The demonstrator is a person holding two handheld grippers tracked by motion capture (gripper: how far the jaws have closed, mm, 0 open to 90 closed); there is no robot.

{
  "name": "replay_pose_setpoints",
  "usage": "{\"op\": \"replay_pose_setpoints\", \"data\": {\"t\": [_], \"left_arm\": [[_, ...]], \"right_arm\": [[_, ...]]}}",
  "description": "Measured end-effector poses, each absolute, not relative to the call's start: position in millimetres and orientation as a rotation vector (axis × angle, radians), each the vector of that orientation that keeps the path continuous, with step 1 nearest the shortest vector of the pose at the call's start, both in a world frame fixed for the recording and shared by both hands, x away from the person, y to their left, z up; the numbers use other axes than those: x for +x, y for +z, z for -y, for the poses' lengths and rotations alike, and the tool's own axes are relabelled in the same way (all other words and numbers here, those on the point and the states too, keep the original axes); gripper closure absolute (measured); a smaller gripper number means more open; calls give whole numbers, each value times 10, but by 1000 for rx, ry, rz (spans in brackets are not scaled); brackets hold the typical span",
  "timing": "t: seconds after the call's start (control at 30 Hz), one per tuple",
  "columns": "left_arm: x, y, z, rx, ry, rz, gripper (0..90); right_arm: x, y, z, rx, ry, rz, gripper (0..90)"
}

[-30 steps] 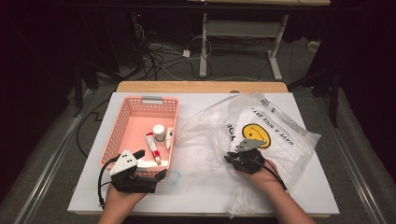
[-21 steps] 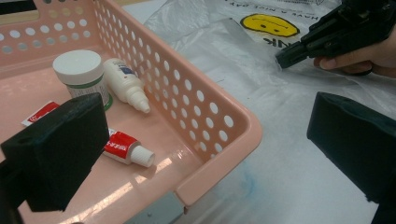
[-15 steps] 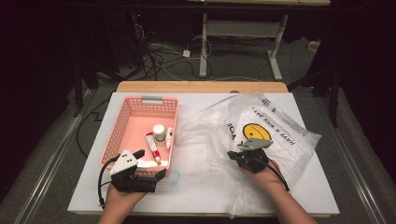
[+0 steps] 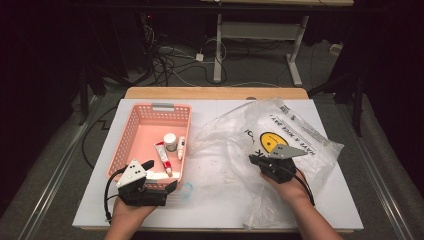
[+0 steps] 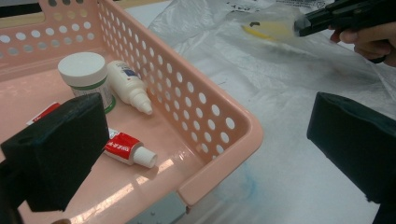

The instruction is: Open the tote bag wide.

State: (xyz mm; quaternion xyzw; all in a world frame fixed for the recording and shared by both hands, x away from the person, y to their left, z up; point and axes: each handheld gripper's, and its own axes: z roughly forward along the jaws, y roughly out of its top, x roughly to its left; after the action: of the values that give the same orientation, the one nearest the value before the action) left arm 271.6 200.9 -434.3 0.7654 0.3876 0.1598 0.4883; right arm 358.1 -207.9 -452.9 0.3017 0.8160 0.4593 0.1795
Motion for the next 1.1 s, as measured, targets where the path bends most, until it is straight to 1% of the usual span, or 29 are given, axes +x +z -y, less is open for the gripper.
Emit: {"op": "replay_pose_setpoints", "data": {"t": [0.6,0.87,1.1], "left_arm": [[2707,-4333,-2018,1853,394,-949,0],[2703,-4307,-2000,1844,399,-947,0],[2776,-4292,-2002,1835,400,-957,0]], "right_arm": [[3523,-4237,2287,832,1424,-2161,900],[3483,-4000,2367,812,1426,-2088,900],[3501,-3818,2408,812,1388,-2038,900]]}}
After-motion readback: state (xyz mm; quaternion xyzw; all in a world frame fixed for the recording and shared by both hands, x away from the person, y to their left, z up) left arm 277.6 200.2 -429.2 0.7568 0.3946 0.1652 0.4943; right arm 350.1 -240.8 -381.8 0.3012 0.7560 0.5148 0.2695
